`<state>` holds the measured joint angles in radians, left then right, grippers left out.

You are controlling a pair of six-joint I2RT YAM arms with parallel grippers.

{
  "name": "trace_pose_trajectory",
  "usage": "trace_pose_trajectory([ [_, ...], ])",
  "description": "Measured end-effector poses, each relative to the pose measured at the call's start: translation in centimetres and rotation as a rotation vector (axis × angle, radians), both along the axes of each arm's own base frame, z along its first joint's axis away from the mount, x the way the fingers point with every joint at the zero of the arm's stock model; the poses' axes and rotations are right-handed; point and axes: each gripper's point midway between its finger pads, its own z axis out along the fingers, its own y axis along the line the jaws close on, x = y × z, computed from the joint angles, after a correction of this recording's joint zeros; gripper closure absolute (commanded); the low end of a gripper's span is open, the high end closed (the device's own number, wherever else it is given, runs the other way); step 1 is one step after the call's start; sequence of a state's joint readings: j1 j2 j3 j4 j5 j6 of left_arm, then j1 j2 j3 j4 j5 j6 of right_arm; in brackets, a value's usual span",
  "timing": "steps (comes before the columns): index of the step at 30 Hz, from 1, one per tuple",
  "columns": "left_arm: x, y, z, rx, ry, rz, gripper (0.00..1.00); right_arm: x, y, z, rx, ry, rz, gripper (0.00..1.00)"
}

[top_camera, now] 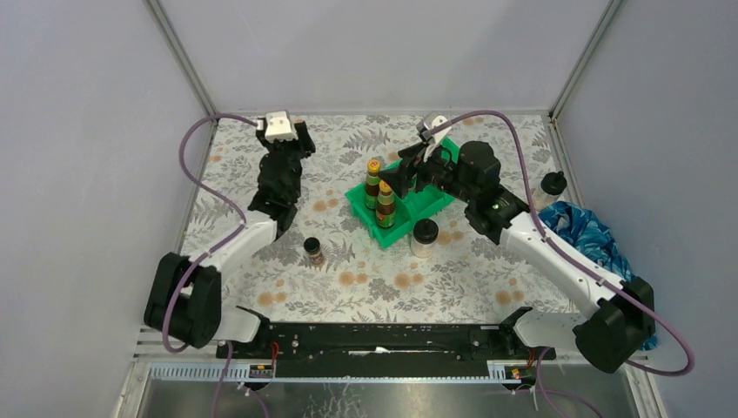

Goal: Organize the condiment bottles
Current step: Place the bottle in the storage box, then pick up the bottle from the center of the board.

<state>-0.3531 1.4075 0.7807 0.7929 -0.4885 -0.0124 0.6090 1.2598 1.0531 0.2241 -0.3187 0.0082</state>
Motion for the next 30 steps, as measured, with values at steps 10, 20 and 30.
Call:
trace_pose_trajectory([
  [10,-6.0,-4.1,11.1,-0.162,-0.111,-0.224,0.34,-5.9,2.8,-0.1,-0.002,0.015,0.173,0.23],
  [20,-14.3,-5.2,14.3,-0.287,-0.084,-0.384,0.34,-12.1,7.9,-6.3,-0.120,0.094,0.365,0.22],
  [30,-19.7,-2.6,12.9,-0.379,-0.028,-0.399,0.34,-13.4,11.4,-13.4,-0.224,0.185,0.433,0.20],
])
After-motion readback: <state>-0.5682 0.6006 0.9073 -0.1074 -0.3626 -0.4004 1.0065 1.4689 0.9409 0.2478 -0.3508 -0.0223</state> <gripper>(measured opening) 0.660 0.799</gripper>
